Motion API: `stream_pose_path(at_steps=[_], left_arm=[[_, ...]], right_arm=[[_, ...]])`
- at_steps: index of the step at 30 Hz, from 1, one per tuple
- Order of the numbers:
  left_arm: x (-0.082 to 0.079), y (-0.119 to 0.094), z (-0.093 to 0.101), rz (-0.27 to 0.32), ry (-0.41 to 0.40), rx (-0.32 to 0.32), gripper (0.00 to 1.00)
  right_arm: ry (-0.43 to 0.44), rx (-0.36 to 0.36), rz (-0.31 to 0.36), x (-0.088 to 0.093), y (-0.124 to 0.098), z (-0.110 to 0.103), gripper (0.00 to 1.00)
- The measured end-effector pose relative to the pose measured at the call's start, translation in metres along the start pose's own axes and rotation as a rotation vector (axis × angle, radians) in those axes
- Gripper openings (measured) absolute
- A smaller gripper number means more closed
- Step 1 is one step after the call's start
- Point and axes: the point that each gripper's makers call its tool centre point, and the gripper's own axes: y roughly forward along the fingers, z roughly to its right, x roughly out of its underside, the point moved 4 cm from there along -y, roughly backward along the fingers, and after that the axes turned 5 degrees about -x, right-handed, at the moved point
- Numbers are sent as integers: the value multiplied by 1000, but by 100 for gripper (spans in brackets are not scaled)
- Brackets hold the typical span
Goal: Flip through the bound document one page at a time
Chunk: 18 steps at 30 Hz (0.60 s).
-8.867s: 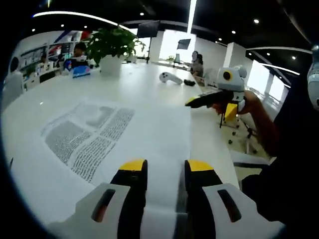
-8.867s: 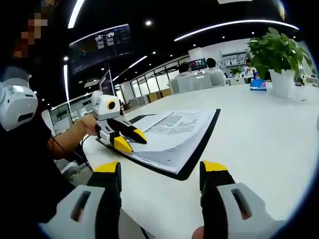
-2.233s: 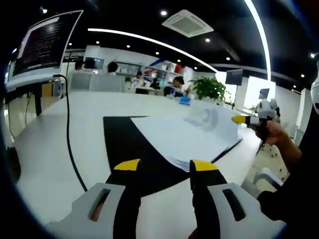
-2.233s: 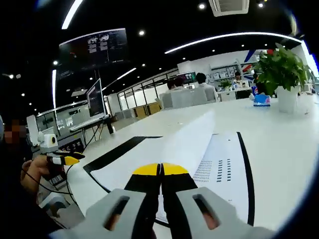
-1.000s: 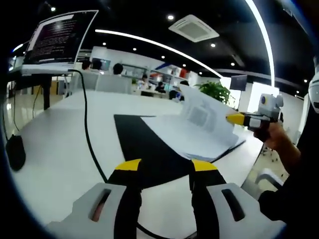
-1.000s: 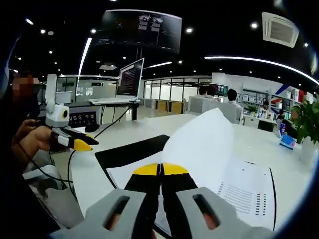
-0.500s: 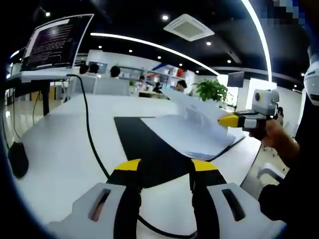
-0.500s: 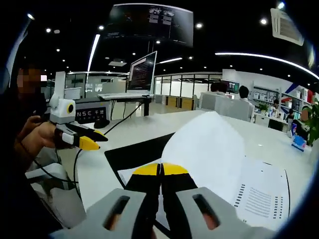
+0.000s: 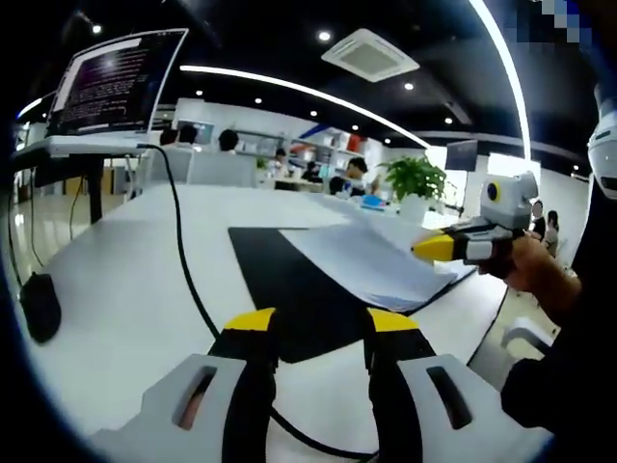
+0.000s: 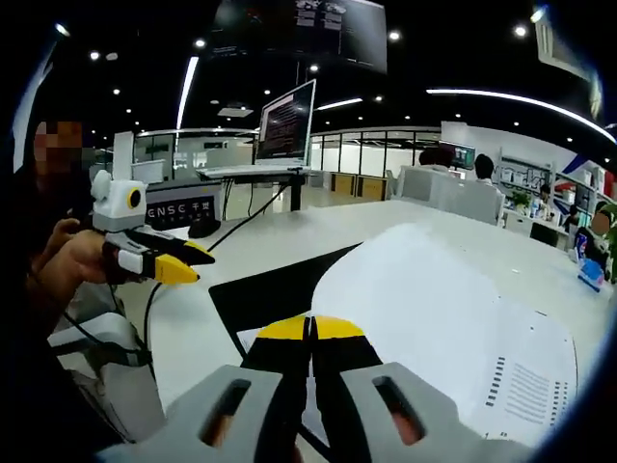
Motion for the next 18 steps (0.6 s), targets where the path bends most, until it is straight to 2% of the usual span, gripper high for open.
stream_pose_path(at_steps=[3, 12, 15, 18], left_arm=[[0, 0, 1, 4, -1, -1, 37], [3, 10, 8, 3, -14, 12, 37], [5, 13, 9, -5, -8, 14, 37], [3, 14, 11, -4, -7, 19, 37]], right_arm=[[-14, -8, -18, 7, 4, -3, 2], [35, -50, -83, 30, 14, -8, 3], [119, -71, -101, 39, 17, -7, 4], [128, -73, -113, 43, 18, -6, 5]])
